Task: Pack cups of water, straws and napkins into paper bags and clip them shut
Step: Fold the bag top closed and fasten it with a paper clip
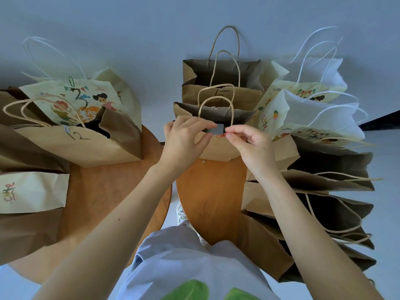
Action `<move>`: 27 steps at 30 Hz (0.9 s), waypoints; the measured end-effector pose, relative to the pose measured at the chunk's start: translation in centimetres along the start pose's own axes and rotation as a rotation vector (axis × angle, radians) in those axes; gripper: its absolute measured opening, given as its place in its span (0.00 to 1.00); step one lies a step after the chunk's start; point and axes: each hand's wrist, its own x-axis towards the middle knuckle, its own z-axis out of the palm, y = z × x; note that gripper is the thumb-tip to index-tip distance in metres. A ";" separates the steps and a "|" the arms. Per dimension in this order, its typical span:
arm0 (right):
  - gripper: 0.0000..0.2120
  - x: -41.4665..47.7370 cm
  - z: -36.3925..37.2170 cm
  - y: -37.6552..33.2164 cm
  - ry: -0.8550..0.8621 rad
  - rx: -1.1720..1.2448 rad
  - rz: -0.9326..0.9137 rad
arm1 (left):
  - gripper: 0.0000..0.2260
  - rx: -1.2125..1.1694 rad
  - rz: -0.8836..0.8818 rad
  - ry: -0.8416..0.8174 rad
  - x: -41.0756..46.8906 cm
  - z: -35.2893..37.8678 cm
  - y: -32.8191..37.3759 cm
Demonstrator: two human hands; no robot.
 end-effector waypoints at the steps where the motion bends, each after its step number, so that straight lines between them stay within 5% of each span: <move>1: 0.07 0.2 0.1 0.0 0.005 -0.012 0.000 | 0.10 0.035 0.027 -0.001 0.3 0.2 -0.2; 4: 0.06 0.7 0.5 0.2 0.010 -0.052 0.013 | 0.15 0.238 0.111 -0.071 1.1 0.9 -1.3; 7: 0.07 1.3 0.9 0.4 0.020 -0.105 0.028 | 0.29 0.430 0.026 -0.359 2.4 1.0 -1.8; 10: 0.08 2.1 1.3 0.6 0.029 -0.154 0.019 | 0.36 0.517 -0.010 -0.463 3.6 1.6 -2.5; 17: 0.08 3.8 2.1 0.9 0.011 -0.229 0.008 | 0.28 0.426 0.016 -0.268 4.8 3.0 -3.5; 22: 0.07 4.8 2.9 1.3 0.017 -0.268 -0.060 | 0.10 0.284 0.012 -0.234 5.3 3.7 -4.6; 27: 0.07 5.7 3.3 2.0 0.081 -0.313 -0.113 | 0.13 0.172 0.082 -0.137 5.0 4.1 -5.1</move>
